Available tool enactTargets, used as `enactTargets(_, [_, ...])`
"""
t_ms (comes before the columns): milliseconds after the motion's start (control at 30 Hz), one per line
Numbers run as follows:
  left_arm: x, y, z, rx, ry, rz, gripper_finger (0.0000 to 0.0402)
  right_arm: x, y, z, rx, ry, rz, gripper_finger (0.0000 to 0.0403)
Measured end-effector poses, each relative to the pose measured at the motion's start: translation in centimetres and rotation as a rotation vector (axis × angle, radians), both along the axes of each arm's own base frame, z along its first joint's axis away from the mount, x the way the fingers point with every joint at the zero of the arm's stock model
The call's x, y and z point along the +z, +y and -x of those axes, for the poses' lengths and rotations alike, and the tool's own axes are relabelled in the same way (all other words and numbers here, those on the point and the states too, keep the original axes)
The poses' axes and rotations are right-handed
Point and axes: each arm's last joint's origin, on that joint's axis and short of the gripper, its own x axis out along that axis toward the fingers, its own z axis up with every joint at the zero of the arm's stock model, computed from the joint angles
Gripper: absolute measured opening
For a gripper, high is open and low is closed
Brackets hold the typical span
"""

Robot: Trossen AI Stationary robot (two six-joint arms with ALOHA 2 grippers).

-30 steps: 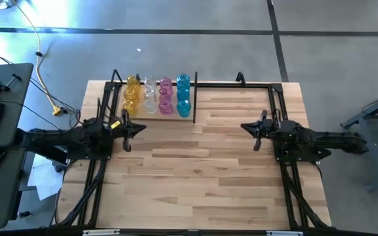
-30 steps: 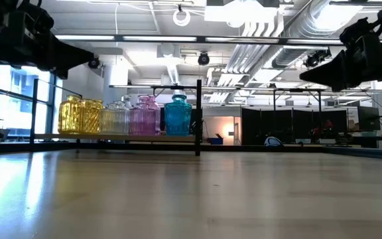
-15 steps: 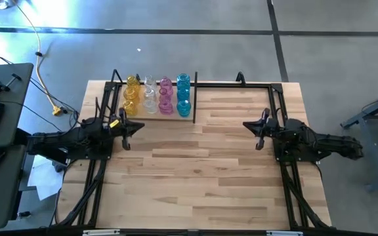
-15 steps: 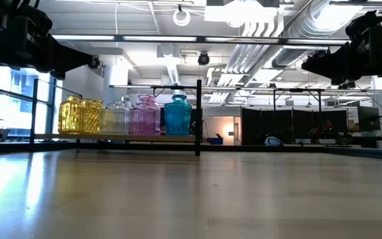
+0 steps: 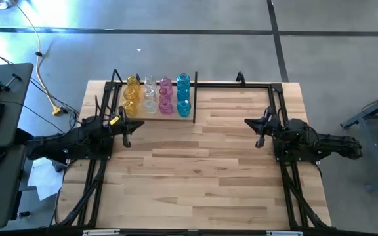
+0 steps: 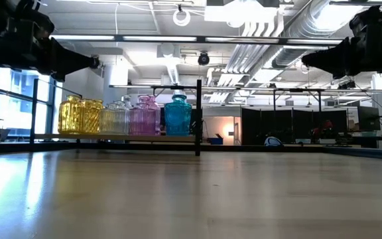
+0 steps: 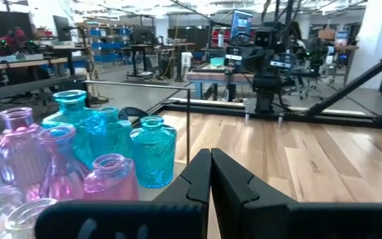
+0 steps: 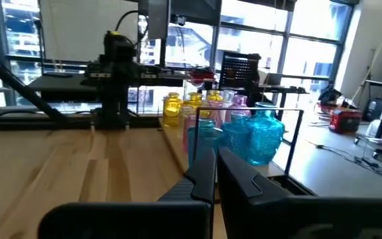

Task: Sort vases onto shelf
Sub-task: Return to Home Position

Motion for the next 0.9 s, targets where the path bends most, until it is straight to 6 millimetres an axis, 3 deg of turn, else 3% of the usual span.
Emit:
enactTargets(267, [-0.1,0.3,0.1,-0.008,0.01,0.017,0.0,0.1,0.2,0.0,0.079,0.01,0.026,0.0])
enactTargets(667, [-0.2,0.6,0.1,0.014,-0.016,0.117,0.0,-0.9,-0.3,-0.3,0.005,0.073,-0.097,0.0])
enactTargets(900, [-0.5,0.6,-0.1,0.016,0.014,0.155,0.0,-1.3,-0.4,-0.6,0.0,0.15,-0.045,0.0])
